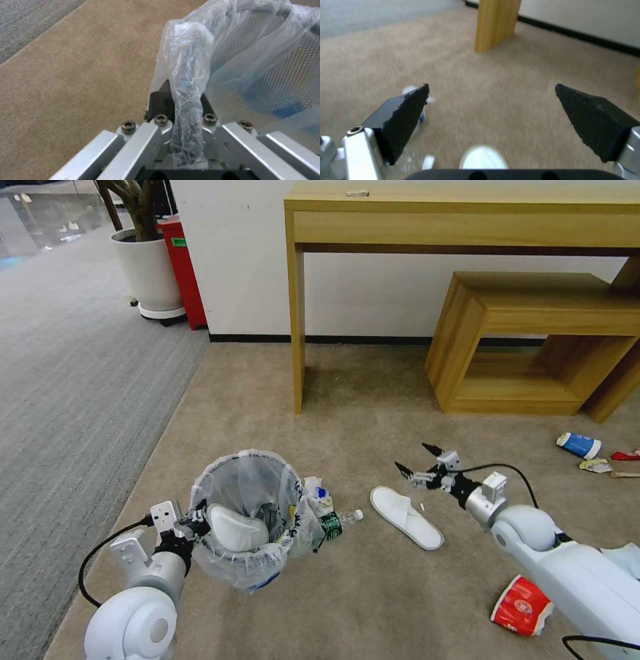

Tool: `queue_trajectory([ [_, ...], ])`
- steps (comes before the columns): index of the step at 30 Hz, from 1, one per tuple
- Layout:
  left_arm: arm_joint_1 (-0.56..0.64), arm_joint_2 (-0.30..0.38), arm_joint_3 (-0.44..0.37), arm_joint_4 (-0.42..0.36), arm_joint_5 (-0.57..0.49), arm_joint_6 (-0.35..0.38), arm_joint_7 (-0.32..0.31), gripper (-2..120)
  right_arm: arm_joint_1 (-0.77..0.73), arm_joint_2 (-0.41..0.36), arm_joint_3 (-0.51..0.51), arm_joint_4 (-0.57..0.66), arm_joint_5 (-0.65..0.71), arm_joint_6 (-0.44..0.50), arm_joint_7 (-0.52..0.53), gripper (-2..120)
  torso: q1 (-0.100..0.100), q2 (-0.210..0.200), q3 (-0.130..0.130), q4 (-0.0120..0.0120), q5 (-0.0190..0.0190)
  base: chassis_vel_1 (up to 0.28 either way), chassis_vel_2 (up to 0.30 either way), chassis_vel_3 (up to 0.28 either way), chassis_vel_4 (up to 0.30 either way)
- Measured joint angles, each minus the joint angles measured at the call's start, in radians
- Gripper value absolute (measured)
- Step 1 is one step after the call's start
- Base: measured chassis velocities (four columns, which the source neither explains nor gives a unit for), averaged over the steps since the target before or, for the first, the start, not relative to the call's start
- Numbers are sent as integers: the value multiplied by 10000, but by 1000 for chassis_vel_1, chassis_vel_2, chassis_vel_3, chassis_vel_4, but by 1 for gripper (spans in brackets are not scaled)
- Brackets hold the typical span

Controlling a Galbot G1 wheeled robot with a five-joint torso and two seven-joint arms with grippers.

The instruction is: Pick up the trash bin and place the garbage on the floor into it.

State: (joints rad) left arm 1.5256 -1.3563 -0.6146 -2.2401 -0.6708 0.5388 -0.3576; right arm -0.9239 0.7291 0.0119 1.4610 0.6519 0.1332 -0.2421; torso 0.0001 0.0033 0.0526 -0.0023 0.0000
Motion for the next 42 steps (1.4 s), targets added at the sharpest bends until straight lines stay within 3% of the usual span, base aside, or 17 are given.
queue_trajectory([
  [5, -38, -7, -38, 76, 0, -49, -1, 2, -108, 103, -302, -461, -444, -74, 363, 89, 0, -1, 1, 0, -1, 0, 0, 0, 0],
  [26, 104, -33, -198, 126, 5, -204, 37, 2, 186, 1011, -407, -3513, -1205, 558, -92, 93, 0, 0, 0, 1, 0, 0, 0, 0, 0],
  [42, 131, 92, -174, -10, -126, -205, 40, 2, 743, 1677, -927, -4985, -1041, 881, -302, 92, 0, 0, 1, 1, -1, 0, 0, 0, 0],
])
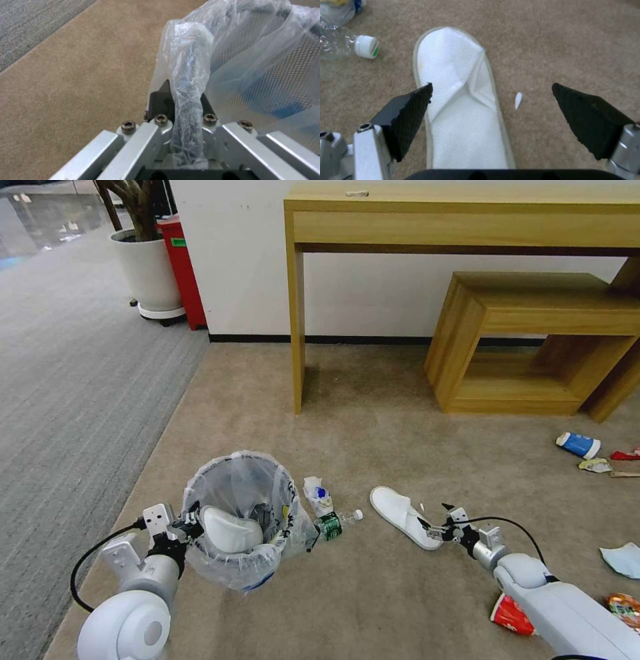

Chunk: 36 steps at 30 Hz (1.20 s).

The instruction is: Pick up the trash bin and place the garbage on the floor into it.

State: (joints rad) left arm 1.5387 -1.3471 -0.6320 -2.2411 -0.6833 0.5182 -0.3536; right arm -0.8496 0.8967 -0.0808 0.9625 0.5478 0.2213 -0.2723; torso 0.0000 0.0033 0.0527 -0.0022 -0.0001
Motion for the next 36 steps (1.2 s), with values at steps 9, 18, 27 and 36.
queue_trajectory([
  [9, -52, 83, 31, -3, -111, 3, 1, 2, 435, 365, -253, -648, 80, 71, -7, 91, 0, -1, 0, -1, -1, 0, 0, 0, 0],
  [18, 38, 91, -23, -149, -158, -4, 1, 2, 1342, 910, -866, -1861, 29, 383, -278, 88, 0, 0, 0, 0, 0, 0, 0, 0, 0],
  [27, 108, 91, -82, -335, -222, -52, 1, 2, 1622, 1421, -1309, -2476, 34, 518, -522, 82, 0, 0, 0, -2, 1, 0, 0, 0, 0],
  [36, 260, 110, -154, -423, -259, -131, 2, 2, 1979, 2149, -1337, -3494, -152, 799, -833, 82, 0, 0, 1, 0, 0, 0, 0, 0, 0],
])
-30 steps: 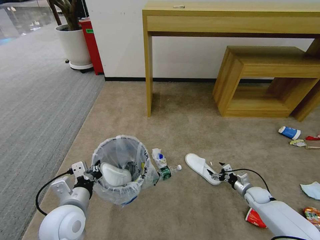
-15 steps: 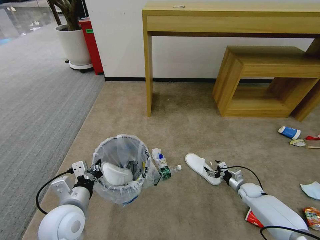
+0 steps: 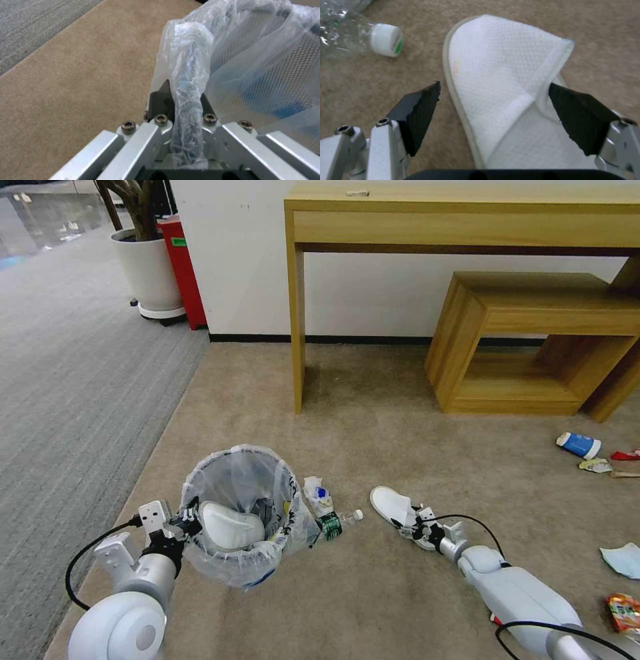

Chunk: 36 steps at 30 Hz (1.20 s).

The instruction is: Pick up the trash bin and place the garbage on the floor into it.

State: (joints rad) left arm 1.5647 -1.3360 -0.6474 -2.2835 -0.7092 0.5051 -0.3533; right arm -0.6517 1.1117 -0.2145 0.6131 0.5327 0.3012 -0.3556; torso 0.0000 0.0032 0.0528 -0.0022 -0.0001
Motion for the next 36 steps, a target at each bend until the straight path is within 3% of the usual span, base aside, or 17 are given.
queue_trajectory([
  [8, 5, -6, -52, 91, 7, -90, 36, 2, 248, 396, 83, -383, -116, 181, -105, 83, 0, 0, 0, 0, 1, 0, 0, 0, 0],
  [18, -166, -80, 11, 387, 57, -130, 35, 2, 0, -439, 106, 661, 125, -42, -32, 86, 1, 0, -1, -3, -2, 0, 0, 0, 0],
  [24, -161, -128, 40, 364, 69, -138, 35, 2, 149, -363, 66, 341, 118, -34, -183, 86, 0, 0, 0, -2, 0, 0, 0, 0, 0],
  [36, 26, -157, -72, 121, 85, -212, 98, 2, 693, 1032, 100, -1105, -316, 376, -810, 86, 1, 0, 0, -1, 1, 0, 0, 0, 0],
])
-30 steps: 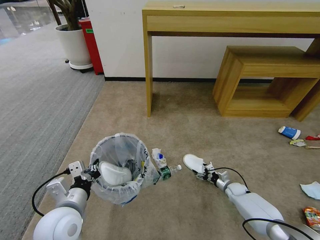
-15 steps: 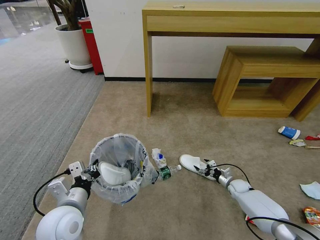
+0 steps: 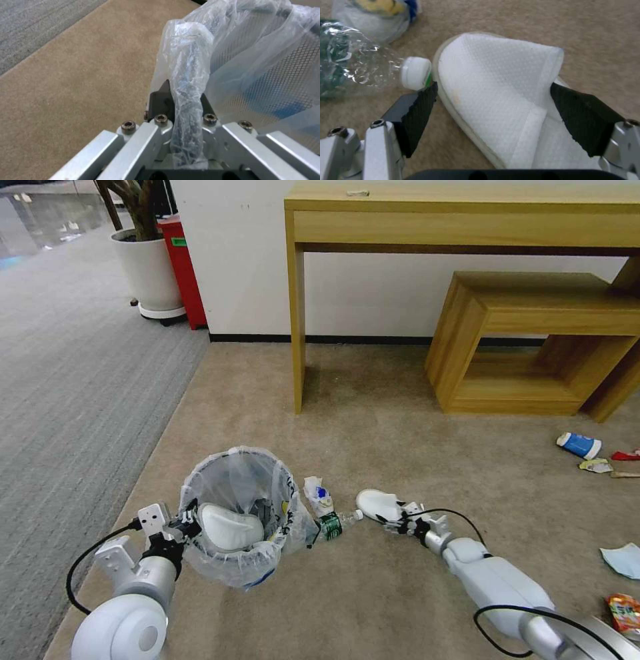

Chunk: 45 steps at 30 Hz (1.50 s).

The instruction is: Pick up the trash bin and place the garbage on the floor into it.

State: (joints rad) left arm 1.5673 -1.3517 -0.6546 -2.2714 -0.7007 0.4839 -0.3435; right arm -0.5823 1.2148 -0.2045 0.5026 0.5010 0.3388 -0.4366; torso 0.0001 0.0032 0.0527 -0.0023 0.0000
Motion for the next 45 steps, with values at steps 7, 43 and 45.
queue_trajectory([
  [7, -10, -72, 21, 71, 40, -104, 23, 2, 84, 16, 11, 15, -46, 37, -43, 92, 0, 0, 0, -2, -3, 0, 0, 0, 0],
  [43, 241, -5, -44, 91, 58, -582, 129, 2, 252, 638, 289, -939, -631, 518, 28, 36, 0, 0, -1, 0, 0, 0, 0, 0, 0],
  [45, 246, -5, -44, 80, 58, -596, 130, 2, 239, 638, 294, -940, -644, 536, 28, 30, 0, 0, -1, 0, -1, 0, 0, 0, 0],
])
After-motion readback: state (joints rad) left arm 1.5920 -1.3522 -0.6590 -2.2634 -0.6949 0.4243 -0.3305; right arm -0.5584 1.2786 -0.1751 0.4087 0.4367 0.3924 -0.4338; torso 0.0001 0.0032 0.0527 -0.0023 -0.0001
